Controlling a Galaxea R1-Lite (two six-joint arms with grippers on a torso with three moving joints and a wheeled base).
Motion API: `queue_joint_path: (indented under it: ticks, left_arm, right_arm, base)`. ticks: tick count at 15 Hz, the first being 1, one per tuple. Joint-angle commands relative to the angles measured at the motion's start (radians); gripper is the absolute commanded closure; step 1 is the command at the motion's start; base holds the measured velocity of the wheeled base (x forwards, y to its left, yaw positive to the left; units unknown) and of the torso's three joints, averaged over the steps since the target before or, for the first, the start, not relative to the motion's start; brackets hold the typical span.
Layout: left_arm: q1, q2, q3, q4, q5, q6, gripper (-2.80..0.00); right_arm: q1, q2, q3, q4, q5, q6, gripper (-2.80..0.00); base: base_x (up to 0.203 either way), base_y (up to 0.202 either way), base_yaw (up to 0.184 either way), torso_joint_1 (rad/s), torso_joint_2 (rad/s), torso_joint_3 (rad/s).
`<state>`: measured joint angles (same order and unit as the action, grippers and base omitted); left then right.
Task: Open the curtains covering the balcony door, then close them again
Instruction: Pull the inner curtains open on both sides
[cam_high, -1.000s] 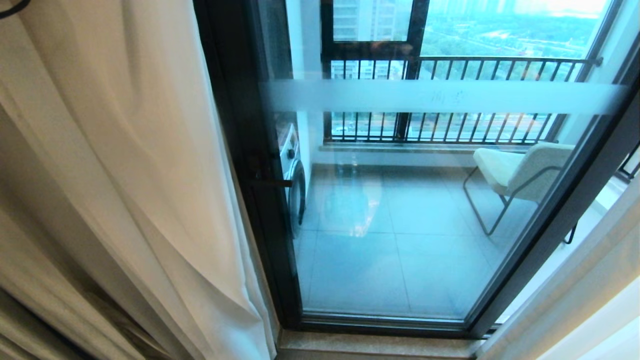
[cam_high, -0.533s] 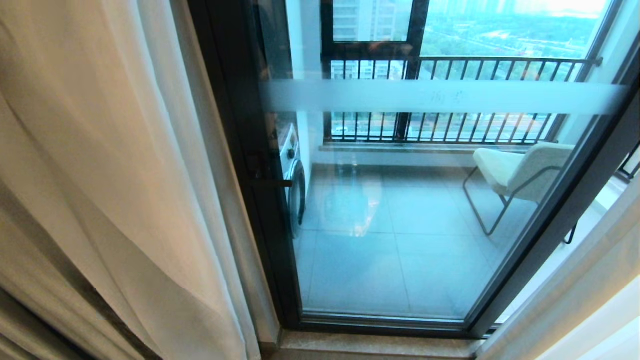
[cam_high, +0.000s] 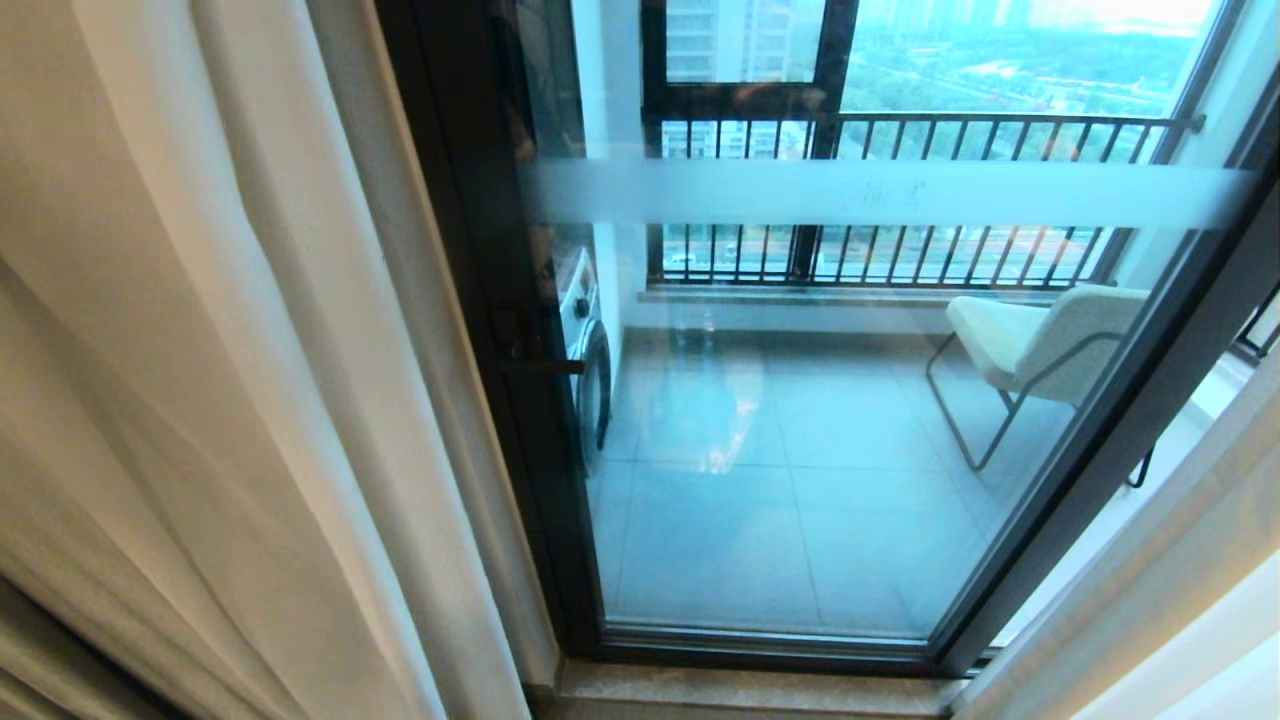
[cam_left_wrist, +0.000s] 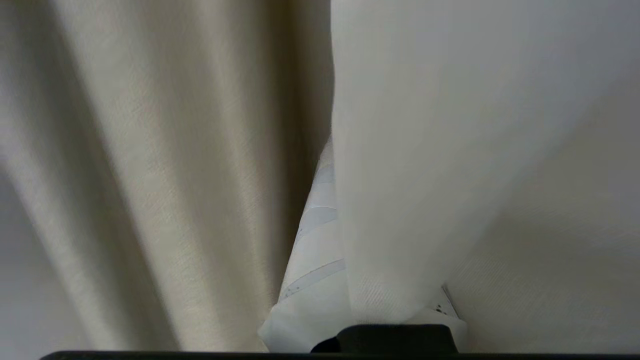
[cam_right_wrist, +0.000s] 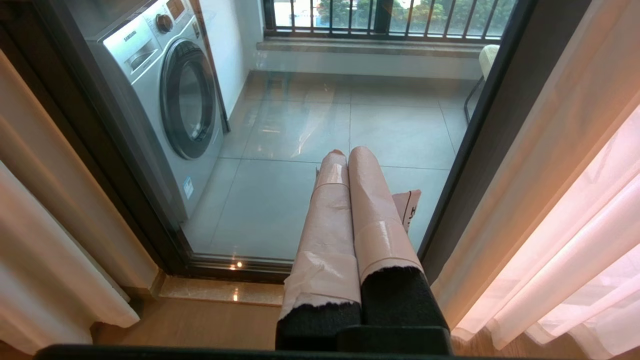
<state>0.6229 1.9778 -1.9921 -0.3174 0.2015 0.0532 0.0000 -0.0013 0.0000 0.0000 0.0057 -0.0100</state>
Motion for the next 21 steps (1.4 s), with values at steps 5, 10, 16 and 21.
queue_joint_path:
  ticks: [5,10,16,21]
  left_arm:
    - [0.126,0.063,-0.004,-0.003,0.001,-0.003,0.0]
    - [0.205,0.104,-0.004,-0.008,0.001,-0.03,0.0]
    - [0.252,0.127,-0.004,-0.022,0.001,-0.032,0.0]
    - [0.199,0.088,-0.003,-0.015,-0.004,-0.051,0.0]
  right_arm:
    - [0.0,0.001,0.0,0.0,0.0,-0.001,0.0]
    - [0.0,0.001,0.0,0.0,0.0,-0.001,0.0]
    - [0.0,0.001,0.0,0.0,0.0,-0.001,0.0]
    - [0.0,0.001,0.0,0.0,0.0,-0.001,0.0]
  base:
    - [0.0,0.0,0.0,0.0,0.0,0.0]
    - [0.0,0.0,0.0,0.0,0.0,0.0]
    - [0.0,0.0,0.0,0.0,0.0,0.0]
    - [0.0,0.0,0.0,0.0,0.0,0.0]
